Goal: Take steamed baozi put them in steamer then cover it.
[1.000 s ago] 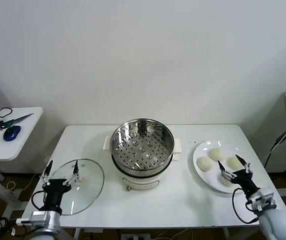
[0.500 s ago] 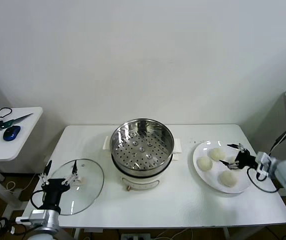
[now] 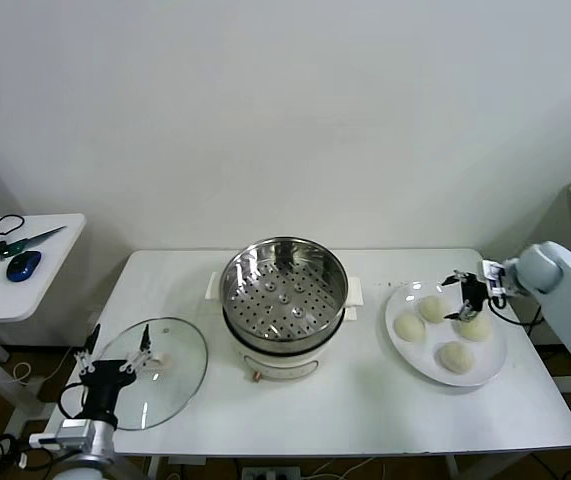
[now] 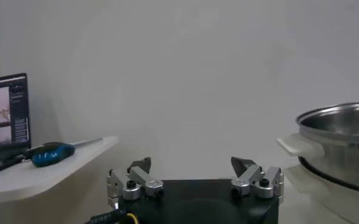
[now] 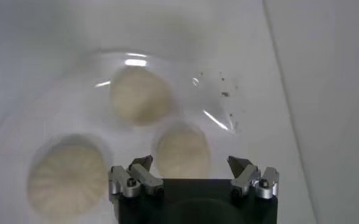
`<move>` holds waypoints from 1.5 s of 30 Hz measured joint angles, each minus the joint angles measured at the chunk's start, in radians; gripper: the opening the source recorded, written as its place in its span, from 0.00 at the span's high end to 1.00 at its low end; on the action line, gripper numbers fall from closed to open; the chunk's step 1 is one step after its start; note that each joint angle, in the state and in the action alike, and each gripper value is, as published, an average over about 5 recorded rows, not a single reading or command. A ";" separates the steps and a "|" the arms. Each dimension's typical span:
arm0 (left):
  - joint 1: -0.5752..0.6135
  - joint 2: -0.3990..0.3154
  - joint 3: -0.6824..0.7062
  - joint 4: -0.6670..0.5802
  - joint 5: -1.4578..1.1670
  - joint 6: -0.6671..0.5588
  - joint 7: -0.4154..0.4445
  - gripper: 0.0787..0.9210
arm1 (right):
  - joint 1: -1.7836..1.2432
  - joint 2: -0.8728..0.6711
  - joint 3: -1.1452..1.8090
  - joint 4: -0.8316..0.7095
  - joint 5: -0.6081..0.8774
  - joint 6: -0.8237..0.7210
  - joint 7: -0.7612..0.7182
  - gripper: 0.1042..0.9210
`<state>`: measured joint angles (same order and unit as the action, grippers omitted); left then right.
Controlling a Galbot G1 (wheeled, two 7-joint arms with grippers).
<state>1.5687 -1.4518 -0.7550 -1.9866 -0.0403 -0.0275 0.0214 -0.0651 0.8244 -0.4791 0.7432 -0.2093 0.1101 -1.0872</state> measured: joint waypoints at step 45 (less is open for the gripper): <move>0.011 0.028 -0.036 0.031 -0.026 -0.009 -0.003 0.12 | 0.136 0.286 -0.118 -0.409 -0.185 0.096 -0.051 0.26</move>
<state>1.5798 -1.4240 -0.7913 -1.9552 -0.0660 -0.0365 0.0182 0.0707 1.1102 -0.5972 0.3344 -0.3948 0.2058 -1.1378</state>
